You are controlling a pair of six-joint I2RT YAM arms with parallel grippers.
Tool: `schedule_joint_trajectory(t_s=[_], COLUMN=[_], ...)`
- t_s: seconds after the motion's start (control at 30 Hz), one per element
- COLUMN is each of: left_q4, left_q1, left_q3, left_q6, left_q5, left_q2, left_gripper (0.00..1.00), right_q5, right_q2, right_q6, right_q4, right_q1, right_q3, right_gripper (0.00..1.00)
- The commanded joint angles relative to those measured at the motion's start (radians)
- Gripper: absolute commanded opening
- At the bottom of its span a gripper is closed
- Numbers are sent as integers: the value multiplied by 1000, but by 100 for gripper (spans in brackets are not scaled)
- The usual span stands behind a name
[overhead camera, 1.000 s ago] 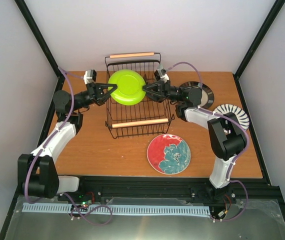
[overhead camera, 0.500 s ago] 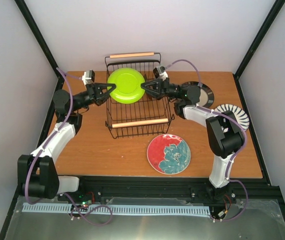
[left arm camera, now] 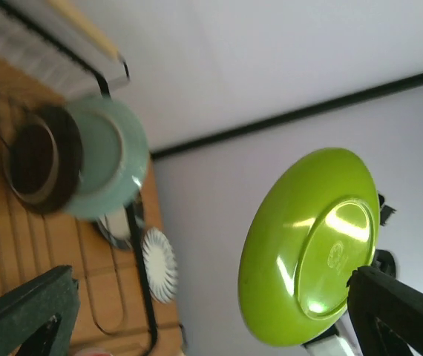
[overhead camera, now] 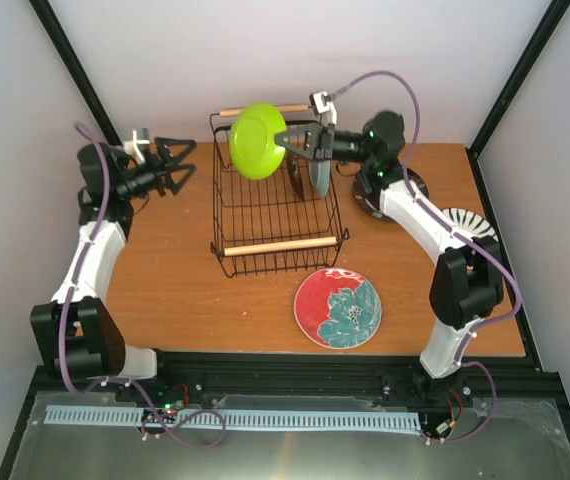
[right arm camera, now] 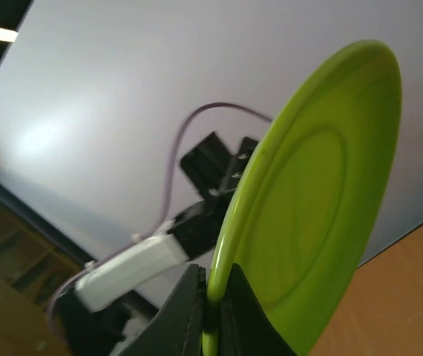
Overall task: Load the plates into the dish rack
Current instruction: Move the dish rack to the center of the board.
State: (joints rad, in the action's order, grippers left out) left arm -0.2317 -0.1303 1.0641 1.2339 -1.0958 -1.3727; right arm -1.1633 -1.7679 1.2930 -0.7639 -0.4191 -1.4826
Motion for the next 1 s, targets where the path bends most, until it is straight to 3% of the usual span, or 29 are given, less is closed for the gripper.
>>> schedule_joint_trajectory(t_s=[0.0,0.13,0.27,0.57,0.8,0.97], left_q4=[486,564,543,546,531,530], left_q1=[-35,-38,-38,-38,-38,-23], left_q3=[213,199,153,139,117,124], left_q6=[-372,-404,-382,-398,-424,-514], left_q5=[176,287,307,314,326,344], left_q2=[18,67,89,74,42,-64], left_gripper=[100,100,100,100,100,100], right_q5=[73,162,250,426,524,612], right_q2=[-116,-333,-483,-530,-556,-579], right_q6=[-483,-765,-800,-997,-1044,-1052], right_q4=[695,1251,1433,1680,1708,1686], right_q1=[17,19,20,4,-39,-70], right_q3=[-326,-770,-995,-1015,-1026,-1035], right_gripper=[3,3,3,3,3,3])
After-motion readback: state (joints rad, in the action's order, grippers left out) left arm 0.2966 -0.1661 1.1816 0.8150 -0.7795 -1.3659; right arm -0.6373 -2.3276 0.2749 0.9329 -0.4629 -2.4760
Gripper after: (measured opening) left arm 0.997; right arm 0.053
